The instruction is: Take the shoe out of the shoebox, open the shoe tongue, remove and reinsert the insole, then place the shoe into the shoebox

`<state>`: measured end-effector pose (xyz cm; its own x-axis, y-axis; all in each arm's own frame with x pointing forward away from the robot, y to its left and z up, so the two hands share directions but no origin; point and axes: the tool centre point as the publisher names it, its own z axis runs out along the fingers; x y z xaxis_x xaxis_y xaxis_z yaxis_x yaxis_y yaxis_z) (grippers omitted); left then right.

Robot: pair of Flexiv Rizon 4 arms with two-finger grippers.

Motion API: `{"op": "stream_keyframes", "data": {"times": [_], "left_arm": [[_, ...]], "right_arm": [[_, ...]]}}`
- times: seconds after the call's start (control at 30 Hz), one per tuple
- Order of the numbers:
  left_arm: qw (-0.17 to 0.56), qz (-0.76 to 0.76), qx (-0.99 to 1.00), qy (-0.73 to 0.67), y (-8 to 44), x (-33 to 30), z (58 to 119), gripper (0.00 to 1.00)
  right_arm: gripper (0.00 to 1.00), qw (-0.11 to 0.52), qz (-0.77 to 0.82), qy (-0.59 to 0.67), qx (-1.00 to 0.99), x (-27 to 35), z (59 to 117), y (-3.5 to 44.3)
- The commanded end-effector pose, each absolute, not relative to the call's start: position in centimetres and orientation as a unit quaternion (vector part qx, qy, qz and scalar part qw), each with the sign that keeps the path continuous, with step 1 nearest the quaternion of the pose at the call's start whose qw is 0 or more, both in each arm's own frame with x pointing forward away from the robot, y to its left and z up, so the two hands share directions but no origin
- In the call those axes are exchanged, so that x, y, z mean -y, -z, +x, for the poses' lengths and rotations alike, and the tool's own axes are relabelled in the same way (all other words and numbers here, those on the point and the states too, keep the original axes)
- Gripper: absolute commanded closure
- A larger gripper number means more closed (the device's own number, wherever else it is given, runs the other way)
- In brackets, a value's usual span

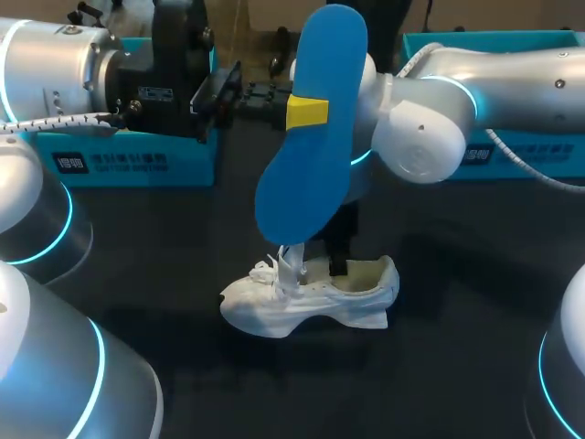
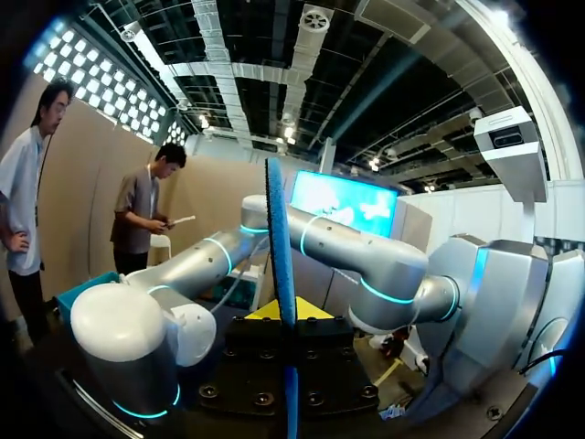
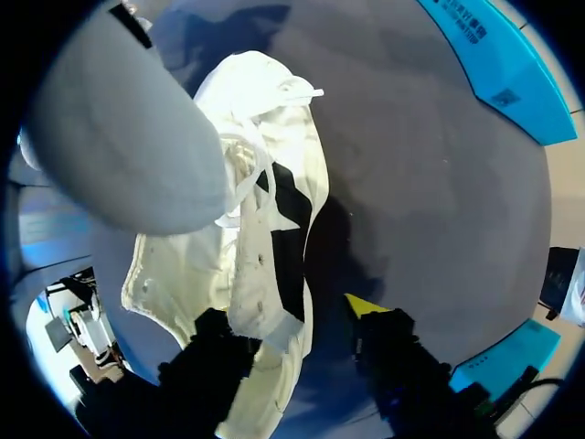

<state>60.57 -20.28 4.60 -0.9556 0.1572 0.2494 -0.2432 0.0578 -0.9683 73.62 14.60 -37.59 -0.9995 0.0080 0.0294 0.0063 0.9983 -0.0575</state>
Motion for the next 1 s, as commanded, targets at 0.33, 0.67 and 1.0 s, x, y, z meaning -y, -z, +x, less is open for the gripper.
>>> {"op": "stream_keyframes", "data": {"times": [0.33,0.67,1.0], "left_arm": [[0.146,0.030,0.713,-0.685,-4.6,20.5,60.6,1.00],[0.146,0.030,0.713,-0.685,-4.6,20.5,60.6,1.00],[0.146,0.030,0.713,-0.685,-4.6,20.5,60.6,1.00]], "right_arm": [[1.00,0.018,0.007,-0.041,0.999,-14.9,73.6,36.0],[1.00,0.040,-0.107,-0.057,0.992,-14.2,72.4,33.5],[1.00,0.024,-0.229,-0.062,0.971,-16.3,70.4,30.6]]}}
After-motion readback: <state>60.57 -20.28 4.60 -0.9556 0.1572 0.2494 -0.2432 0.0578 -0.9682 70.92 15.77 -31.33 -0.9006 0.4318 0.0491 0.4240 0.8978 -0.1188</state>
